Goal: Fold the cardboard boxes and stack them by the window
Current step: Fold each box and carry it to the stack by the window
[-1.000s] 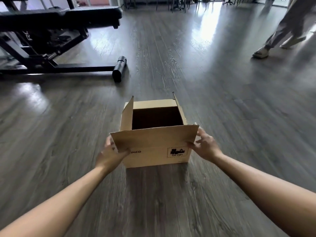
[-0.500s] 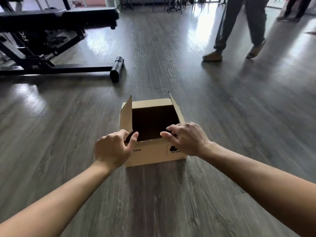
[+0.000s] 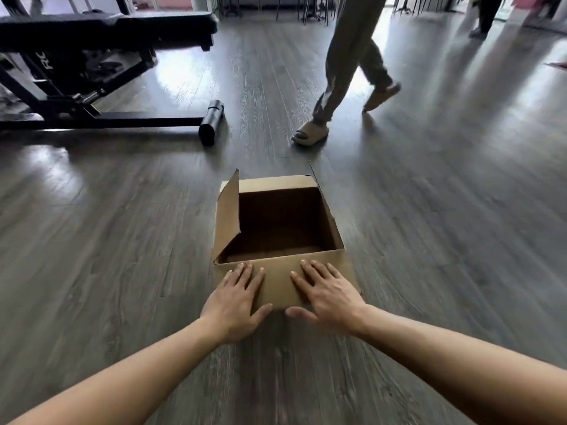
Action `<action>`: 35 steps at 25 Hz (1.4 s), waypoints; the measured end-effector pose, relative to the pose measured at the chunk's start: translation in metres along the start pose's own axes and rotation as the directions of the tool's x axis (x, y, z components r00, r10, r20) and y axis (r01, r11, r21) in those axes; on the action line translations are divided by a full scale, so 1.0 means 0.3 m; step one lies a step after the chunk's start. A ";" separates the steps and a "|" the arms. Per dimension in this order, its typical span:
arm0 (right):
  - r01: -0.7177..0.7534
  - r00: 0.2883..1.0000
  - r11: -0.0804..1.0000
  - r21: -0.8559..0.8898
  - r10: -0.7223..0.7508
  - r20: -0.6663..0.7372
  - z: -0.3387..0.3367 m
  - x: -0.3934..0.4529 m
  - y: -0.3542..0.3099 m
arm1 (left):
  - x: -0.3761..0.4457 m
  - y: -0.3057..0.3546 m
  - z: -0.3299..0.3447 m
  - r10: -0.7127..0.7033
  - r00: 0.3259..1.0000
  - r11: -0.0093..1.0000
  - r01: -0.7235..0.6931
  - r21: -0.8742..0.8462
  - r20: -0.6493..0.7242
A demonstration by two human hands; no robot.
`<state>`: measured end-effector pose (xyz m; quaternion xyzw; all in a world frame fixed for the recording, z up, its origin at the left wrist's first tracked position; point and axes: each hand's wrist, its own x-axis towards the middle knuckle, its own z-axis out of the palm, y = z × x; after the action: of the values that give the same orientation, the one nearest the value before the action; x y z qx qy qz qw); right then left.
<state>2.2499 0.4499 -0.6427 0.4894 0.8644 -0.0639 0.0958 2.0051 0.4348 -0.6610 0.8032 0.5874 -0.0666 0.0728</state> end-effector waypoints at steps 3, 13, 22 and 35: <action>-0.042 0.996 0.996 0.079 0.048 -0.076 -0.035 0.025 -0.015 | 0.037 0.019 -0.033 -0.002 0.997 0.997 -0.003 -0.074 -0.076; -0.112 0.921 0.967 0.229 0.188 -0.340 -0.173 0.088 0.008 | 0.112 0.026 -0.158 -0.045 0.979 0.988 0.013 -0.155 -0.200; -0.381 0.864 0.923 -0.042 0.340 -0.371 -0.213 0.112 0.223 | 0.129 -0.080 -0.209 -0.294 0.945 0.927 0.246 -0.283 -0.142; -0.721 0.687 0.636 0.275 0.706 0.170 0.002 0.066 0.422 | 0.105 -0.216 -0.045 -0.494 0.851 0.746 0.520 -0.416 0.179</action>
<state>2.3487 0.5311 -0.6498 0.7978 0.5756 -0.1714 0.0526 1.9531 0.4862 -0.6563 0.5720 0.7799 0.0308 0.2522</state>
